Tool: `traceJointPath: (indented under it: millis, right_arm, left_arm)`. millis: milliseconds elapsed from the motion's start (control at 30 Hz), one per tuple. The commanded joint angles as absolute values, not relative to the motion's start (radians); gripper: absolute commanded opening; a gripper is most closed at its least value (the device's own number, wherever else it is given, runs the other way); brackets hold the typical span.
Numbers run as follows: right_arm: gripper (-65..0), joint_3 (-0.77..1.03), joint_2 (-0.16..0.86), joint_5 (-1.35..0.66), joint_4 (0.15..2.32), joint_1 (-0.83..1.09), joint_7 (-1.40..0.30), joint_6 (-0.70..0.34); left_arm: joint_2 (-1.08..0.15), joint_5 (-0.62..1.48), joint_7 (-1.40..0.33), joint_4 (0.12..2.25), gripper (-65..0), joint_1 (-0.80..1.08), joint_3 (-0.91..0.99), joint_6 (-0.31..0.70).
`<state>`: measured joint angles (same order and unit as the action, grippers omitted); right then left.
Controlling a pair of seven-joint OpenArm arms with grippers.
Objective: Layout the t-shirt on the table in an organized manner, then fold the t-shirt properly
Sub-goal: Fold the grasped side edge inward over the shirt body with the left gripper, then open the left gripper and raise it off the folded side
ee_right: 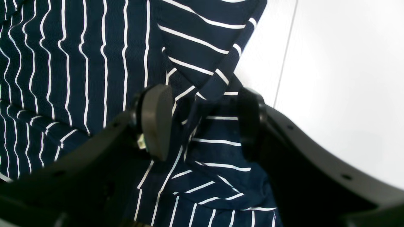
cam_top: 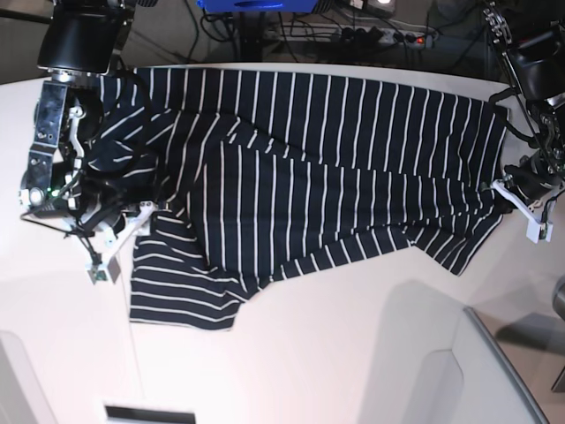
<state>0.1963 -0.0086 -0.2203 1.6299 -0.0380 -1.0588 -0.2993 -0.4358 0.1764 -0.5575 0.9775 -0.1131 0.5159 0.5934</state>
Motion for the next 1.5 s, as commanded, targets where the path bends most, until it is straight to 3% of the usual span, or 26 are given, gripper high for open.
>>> traceJointPath:
  millis: [0,133,233,300,333,600,733,1167,1467]
  right_arm:
    - [-34.4,0.194,-0.005,-0.228,1.649,-0.058,-1.041,-0.305]
    - [-34.4,0.194,-0.005,-0.228,1.649,-0.058,-1.041,-0.305]
    - [-34.4,0.194,-0.005,-0.228,1.649,-0.054,-1.041,-0.305]
    - [-34.4,0.194,-0.005,-0.228,1.649,-0.054,-1.041,-0.305]
    - [-34.4,0.194,-0.005,-0.228,1.650,-0.054,-1.041,-0.305]
    - [-34.4,0.194,-0.005,-0.228,1.650,-0.051,-1.041,-0.305]
    - [-34.4,0.194,-0.005,-0.228,1.650,-0.054,-1.041,-0.305]
    - [-34.4,0.194,-0.005,-0.228,1.745,-0.038,-1.041,-0.305]
    - [-34.4,0.194,-0.004,-0.228,1.747,-0.033,-1.041,-0.305]
  left_arm:
    - [-0.460,0.168,-0.536,0.997,-62.4,-0.128,0.524,0.590]
    - [-0.461,0.147,-0.536,0.997,-37.4,-0.128,0.532,0.590]
    - [-0.464,0.143,-0.536,0.998,-13.7,-0.131,0.533,0.590]
    - [-0.484,0.150,-0.536,0.998,-1.8,-0.130,0.533,0.590]
    - [-0.487,0.150,-0.536,0.998,0.0,-0.130,0.535,0.590]
    - [-0.484,0.151,-0.535,1.010,0.0,-0.131,0.875,0.604]
    - [-0.467,0.151,-0.535,1.087,0.0,-0.093,0.995,0.698]
    - [-0.456,0.156,-0.535,1.138,0.0,-0.058,1.010,0.698]
    - [-0.463,0.444,-0.538,1.245,0.0,0.024,1.138,0.698]
